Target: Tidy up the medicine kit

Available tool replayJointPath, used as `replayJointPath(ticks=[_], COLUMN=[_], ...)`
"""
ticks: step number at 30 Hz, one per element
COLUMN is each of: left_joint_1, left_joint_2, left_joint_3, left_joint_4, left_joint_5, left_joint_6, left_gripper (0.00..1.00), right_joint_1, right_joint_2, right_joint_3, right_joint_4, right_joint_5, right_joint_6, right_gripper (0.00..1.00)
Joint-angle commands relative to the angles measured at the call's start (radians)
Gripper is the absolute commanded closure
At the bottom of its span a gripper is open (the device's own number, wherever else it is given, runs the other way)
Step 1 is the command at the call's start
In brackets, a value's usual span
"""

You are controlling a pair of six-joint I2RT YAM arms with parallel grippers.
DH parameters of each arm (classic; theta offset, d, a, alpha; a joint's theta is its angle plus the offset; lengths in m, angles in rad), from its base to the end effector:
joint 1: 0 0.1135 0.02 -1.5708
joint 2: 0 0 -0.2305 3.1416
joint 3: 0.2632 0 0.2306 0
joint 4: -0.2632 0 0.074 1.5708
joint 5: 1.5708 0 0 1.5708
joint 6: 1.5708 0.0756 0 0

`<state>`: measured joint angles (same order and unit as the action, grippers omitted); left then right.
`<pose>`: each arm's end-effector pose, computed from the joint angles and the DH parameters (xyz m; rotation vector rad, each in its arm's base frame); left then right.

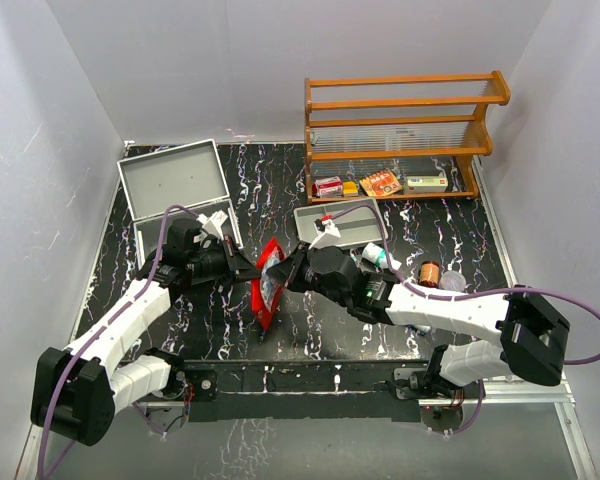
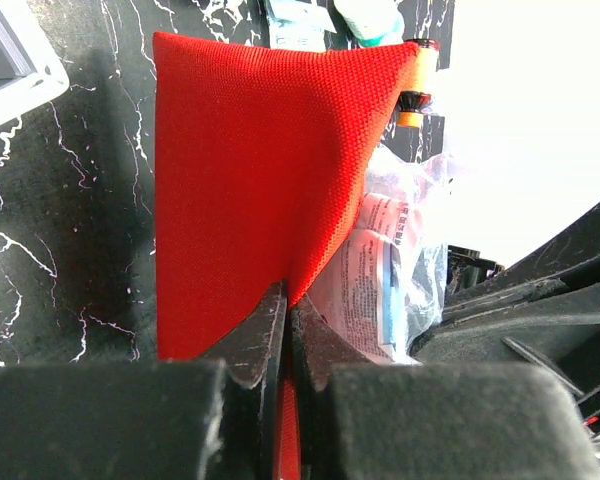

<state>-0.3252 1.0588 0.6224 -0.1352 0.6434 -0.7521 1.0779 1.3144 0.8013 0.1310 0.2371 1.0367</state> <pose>0.2199 -0.1220 0.2019 -0.0773 2.3059 -1.2849 0.1679 0.2751 0.2244 0.1271 2.1254 1.1253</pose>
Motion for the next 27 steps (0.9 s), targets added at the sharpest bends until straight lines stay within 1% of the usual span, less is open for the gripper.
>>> replayJointPath(ticks=[1, 7, 11, 18, 27], left_joint_1=[-0.005, -0.006, -0.005, -0.007, -0.004], left_joint_2=[-0.028, -0.019, -0.022, -0.024, -0.018], left_joint_3=[0.033, 0.037, 0.037, 0.055, 0.068], left_joint_4=[0.014, 0.032, 0.036, 0.038, 0.045], left_joint_5=[0.032, 0.048, 0.052, 0.054, 0.056], left_joint_6=[-0.008, -0.021, -0.029, -0.056, -0.073], left_gripper=[1.00, 1.00, 1.00, 1.00, 1.00], right_joint_1=[0.000, 0.000, 0.001, 0.001, 0.001], right_joint_2=[-0.007, 0.014, 0.016, -0.022, -0.047], right_joint_3=[-0.001, -0.003, -0.001, -0.087, -0.167], right_joint_4=[0.039, 0.077, 0.087, 0.154, 0.210], right_joint_5=[0.018, -0.009, -0.001, 0.022, 0.030], right_joint_6=[0.007, 0.035, 0.045, 0.062, 0.026], right_gripper=[1.00, 1.00, 1.00, 1.00, 1.00])
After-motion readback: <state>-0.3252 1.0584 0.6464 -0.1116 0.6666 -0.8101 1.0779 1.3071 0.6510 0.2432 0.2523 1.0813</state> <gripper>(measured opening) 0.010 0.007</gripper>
